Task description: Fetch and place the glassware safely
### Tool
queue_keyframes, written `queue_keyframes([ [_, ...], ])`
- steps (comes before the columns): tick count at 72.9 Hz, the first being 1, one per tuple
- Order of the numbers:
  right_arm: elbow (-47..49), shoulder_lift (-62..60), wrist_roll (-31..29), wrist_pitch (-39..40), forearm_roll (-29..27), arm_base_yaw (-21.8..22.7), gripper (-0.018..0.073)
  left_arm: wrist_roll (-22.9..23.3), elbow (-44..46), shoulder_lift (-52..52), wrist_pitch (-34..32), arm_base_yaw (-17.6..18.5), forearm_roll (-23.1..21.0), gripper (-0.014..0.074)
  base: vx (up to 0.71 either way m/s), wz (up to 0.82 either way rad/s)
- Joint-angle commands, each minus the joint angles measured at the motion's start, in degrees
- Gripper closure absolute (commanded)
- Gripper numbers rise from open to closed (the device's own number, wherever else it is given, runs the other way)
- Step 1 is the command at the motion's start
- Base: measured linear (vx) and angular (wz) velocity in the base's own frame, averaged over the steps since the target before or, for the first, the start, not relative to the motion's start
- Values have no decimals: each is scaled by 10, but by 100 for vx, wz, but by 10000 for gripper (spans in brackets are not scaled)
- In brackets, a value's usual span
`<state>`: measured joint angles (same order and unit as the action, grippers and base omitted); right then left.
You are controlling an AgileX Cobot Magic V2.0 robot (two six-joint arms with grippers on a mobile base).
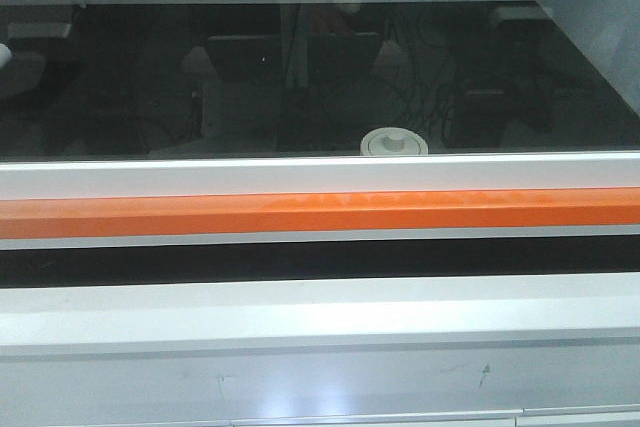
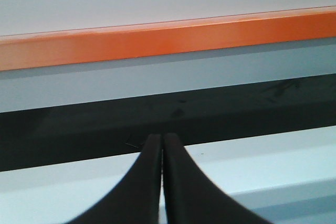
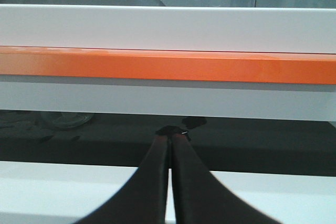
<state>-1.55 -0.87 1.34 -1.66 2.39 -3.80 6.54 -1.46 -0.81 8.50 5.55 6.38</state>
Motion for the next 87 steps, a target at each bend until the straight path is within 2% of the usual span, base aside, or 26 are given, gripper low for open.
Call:
queue_keyframes([
  [1, -11, -4, -6, 41, 0, 0, 567, 1, -17, -6, -46, 0, 0, 603, 0, 0],
  [77, -10, -4, -6, 54, 4, 0, 567, 1, -17, -6, -48, 0, 0, 603, 0, 0],
  [83, -8, -4, -6, 75, 6, 0, 567, 0, -17, -6, -78, 0, 0, 603, 0, 0],
  [87, 1, -4, -4, 84, 4, 0, 567, 4, -12, -6, -125, 0, -3, 603, 0, 0],
])
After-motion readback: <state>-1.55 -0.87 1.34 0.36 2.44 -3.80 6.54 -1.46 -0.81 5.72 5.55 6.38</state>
